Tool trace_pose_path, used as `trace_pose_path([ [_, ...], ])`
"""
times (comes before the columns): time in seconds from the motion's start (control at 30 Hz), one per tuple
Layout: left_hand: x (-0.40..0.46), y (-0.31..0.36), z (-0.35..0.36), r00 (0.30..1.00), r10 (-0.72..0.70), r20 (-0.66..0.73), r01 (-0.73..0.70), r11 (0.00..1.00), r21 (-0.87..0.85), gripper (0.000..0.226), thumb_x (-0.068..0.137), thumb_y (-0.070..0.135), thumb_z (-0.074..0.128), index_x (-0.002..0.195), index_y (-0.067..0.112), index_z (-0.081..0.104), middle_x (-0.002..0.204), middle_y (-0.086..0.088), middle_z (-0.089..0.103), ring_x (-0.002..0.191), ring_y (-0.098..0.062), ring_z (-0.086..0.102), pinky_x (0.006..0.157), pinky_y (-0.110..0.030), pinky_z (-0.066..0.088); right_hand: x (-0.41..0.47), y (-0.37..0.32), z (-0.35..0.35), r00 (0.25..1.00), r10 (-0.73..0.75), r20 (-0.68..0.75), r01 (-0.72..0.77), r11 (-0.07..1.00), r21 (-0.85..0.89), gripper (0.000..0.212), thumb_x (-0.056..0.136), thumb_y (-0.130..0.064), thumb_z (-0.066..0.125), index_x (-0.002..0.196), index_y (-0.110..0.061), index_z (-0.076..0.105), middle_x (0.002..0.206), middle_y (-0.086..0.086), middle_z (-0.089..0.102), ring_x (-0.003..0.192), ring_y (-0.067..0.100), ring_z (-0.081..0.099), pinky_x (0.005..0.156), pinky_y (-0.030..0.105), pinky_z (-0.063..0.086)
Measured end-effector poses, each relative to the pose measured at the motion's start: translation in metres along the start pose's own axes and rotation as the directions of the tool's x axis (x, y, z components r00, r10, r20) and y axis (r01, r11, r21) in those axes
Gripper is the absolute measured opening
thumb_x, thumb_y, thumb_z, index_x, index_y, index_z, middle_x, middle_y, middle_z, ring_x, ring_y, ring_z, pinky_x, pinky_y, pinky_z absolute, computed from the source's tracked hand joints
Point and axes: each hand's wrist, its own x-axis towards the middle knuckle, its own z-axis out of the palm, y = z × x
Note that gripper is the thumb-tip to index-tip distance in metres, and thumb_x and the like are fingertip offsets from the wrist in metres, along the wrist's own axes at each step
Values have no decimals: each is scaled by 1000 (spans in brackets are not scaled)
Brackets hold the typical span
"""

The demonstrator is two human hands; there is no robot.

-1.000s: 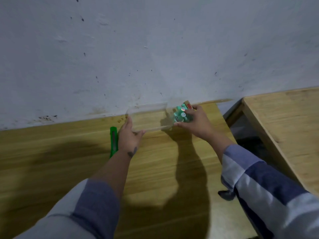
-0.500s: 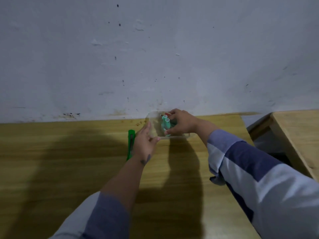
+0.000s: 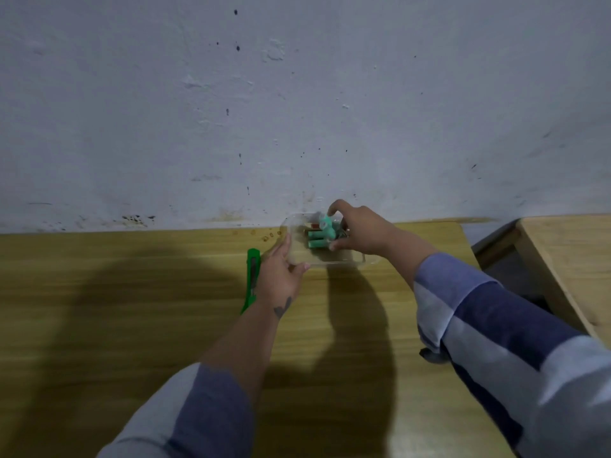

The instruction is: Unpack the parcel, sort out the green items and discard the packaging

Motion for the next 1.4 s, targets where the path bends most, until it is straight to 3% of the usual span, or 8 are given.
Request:
trace_pose_path([
  [0.1, 0, 0, 0, 1000, -6, 3, 6, 1000, -13, 81, 83, 18, 71, 149, 23, 24, 145, -3, 45, 99, -16, 66, 94, -34, 51, -5, -3, 9, 999, 18, -31, -22, 988, -150, 55, 73, -28, 78, 116, -17, 46, 108, 16, 61, 96, 31, 57, 73, 34, 43],
  [0.37, 3, -3, 2, 1000, -24, 14, 24, 1000, -4, 83, 82, 22, 73, 149, 20, 24, 141, -6, 51, 115, -17, 60, 102, -37, 48, 1, -16, 32, 998, 34, -51, -44, 974, -221, 50, 80, -22, 70, 127, -16, 57, 127, 14, 51, 112, 31, 55, 98, 35, 44],
  [0.5, 3, -2, 2, 999, -50, 20, 50, 999, -8, 84, 81, 23, 73, 149, 22, 23, 143, -5, 49, 119, -18, 58, 100, -40, 49, -4, -11, 31, 994, 100, -38, -103, 990, -93, 43, 83, -27, 67, 124, -13, 61, 130, 14, 48, 114, 27, 53, 101, 31, 40],
  [0.7, 2, 0, 3, 998, -63, 5, 63, 998, -9, 80, 84, 19, 71, 149, 22, 24, 142, -4, 50, 109, -12, 62, 94, -34, 53, 0, -3, 33, 887, 391, -247, -350, 916, 194, 30, 89, -31, 60, 108, -8, 62, 110, 12, 67, 97, 25, 63, 76, 30, 48],
  [0.83, 2, 1, 2, 998, -66, 5, 66, 998, -9, 80, 82, 19, 72, 148, 21, 26, 142, -4, 50, 110, -13, 62, 95, -32, 52, 6, -1, 42, 852, 508, -129, -458, 841, 287, 42, 84, -31, 66, 115, -4, 57, 115, 14, 65, 104, 29, 62, 79, 32, 50],
  [1.13, -3, 8, 0, 998, -58, -6, 58, 998, -32, 79, 82, 15, 72, 148, 22, 28, 137, -3, 55, 108, -15, 63, 93, -36, 54, 12, -4, 48, 893, 447, -50, -407, 850, 334, 34, 84, -17, 67, 117, -9, 64, 119, 13, 66, 105, 27, 63, 93, 33, 52],
  [1.23, -5, 17, -5, 999, -42, 21, 42, 999, -3, 76, 83, 15, 71, 147, 19, 31, 135, -3, 55, 108, -13, 60, 93, -28, 51, 6, -4, 48, 910, 413, -40, -382, 872, 307, 36, 86, -17, 63, 121, -8, 61, 120, 14, 65, 105, 27, 63, 90, 32, 51],
  [1.4, -24, 36, -23, 997, 52, 53, -53, 998, 18, 86, 83, 20, 72, 151, 22, 20, 146, 5, 34, 131, -11, 37, 99, -19, 29, -43, -22, 59, 877, 243, -415, -136, 953, 272, 37, 87, -14, 56, 124, -12, 57, 124, 10, 55, 113, 27, 54, 98, 34, 45],
])
